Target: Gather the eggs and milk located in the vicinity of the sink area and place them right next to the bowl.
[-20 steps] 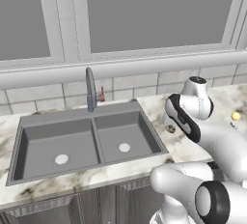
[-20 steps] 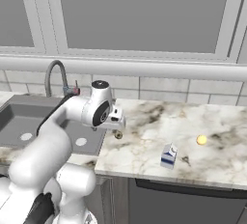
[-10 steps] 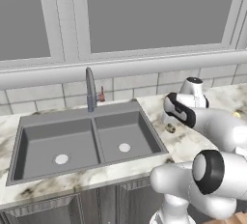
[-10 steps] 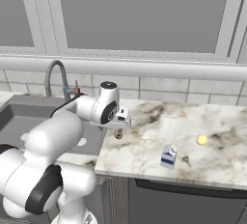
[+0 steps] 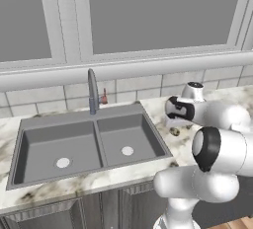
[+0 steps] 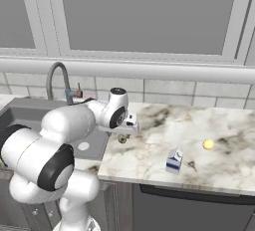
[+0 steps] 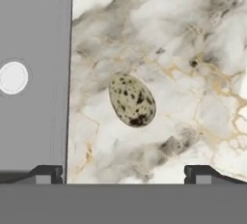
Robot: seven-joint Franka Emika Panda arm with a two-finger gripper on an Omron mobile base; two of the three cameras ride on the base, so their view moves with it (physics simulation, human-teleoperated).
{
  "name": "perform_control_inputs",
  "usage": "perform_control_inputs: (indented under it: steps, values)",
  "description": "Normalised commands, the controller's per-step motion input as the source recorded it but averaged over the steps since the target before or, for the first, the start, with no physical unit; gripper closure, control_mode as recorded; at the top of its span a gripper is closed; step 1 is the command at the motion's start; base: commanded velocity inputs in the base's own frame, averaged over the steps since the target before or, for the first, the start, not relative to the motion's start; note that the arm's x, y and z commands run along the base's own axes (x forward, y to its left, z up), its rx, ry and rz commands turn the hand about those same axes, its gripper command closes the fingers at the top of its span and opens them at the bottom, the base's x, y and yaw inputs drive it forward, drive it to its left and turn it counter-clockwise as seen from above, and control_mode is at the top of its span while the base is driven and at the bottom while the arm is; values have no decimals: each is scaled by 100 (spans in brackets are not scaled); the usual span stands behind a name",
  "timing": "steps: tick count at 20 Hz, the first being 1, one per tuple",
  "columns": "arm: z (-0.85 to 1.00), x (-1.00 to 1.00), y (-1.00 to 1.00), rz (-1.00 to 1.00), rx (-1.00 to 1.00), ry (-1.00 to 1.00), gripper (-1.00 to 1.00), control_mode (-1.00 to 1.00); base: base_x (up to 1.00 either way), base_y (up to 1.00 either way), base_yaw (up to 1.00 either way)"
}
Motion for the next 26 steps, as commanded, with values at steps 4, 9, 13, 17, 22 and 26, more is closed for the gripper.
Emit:
perform_control_inputs:
  steps: [4,9,13,17,22,26]
  values:
    - [-28,29,-7,0,0,4,-100,-100,0,0,0]
    - [-27,28,-7,0,0,3,-100,-100,0,0,0]
    - [-27,27,-5,0,0,3,-100,-100,0,0,0]
    - [-26,26,-2,0,0,3,-100,-100,0,0,0]
    - [-25,16,0,0,0,3,-100,-100,0,0,0]
    - [-28,9,-2,0,0,4,100,-100,0,0,0]
